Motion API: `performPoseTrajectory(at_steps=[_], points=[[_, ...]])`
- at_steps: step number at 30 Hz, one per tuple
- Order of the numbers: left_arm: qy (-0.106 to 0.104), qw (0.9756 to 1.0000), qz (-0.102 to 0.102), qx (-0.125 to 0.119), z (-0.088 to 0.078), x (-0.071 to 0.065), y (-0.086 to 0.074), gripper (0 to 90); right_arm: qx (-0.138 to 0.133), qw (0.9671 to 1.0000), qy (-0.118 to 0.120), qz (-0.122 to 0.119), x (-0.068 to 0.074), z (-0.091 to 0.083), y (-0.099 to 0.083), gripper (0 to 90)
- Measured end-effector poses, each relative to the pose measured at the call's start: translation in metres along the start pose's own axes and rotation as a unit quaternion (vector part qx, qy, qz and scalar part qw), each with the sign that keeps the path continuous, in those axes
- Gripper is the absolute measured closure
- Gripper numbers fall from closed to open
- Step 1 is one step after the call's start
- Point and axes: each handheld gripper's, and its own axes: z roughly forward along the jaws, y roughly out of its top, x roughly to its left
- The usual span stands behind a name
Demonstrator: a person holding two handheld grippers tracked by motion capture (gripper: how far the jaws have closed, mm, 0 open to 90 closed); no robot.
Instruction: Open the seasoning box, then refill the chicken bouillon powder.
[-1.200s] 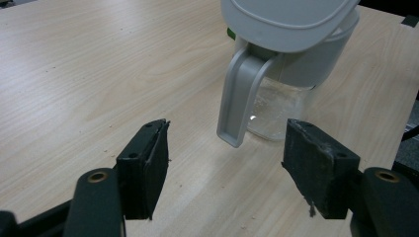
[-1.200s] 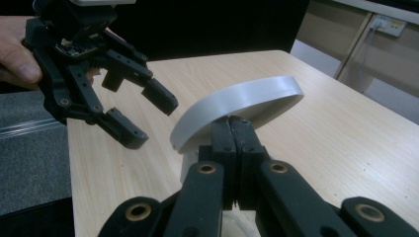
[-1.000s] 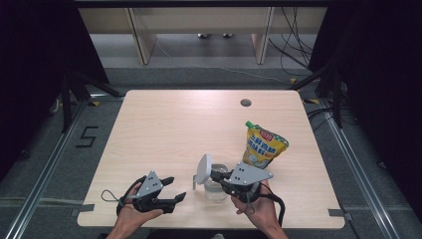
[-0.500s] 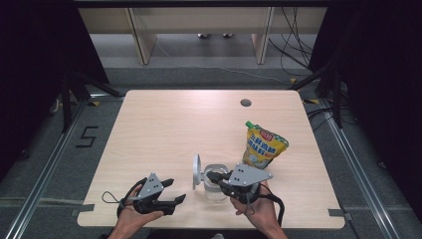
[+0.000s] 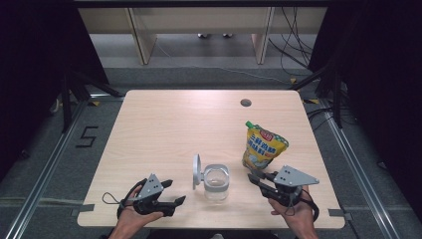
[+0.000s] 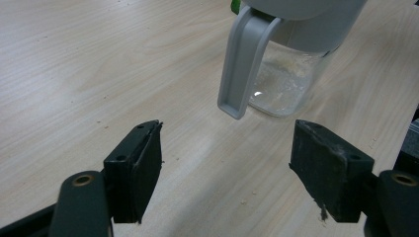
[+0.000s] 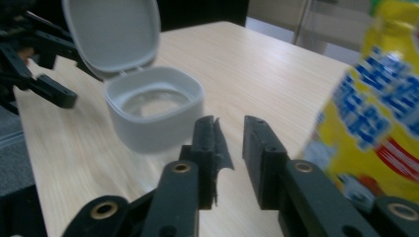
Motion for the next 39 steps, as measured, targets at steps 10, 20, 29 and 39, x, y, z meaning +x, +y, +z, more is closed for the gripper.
performPoseTrajectory(at_steps=[10,20,29,39], points=[[-0.005,1.0,0.004,-0.006,0.002,0.002,0.001,23.8,0.028,0.9987,-0.032,0.029,-0.022,-0.018,-0.024,50.6],[-0.009,0.9999,-0.011,-0.004,0.007,-0.001,0.002,22.2,0.04,0.9937,-0.076,0.073,-0.041,-0.016,-0.042,33.3],[-0.009,0.9999,-0.009,-0.006,0.005,-0.001,0.003,22.1,0.046,0.9916,-0.093,0.077,-0.054,-0.014,-0.051,31.0],[-0.014,0.9998,-0.014,0.0,0.005,0.002,0.003,21.6,0.059,0.9896,-0.097,0.089,-0.059,-0.006,-0.053,28.5]])
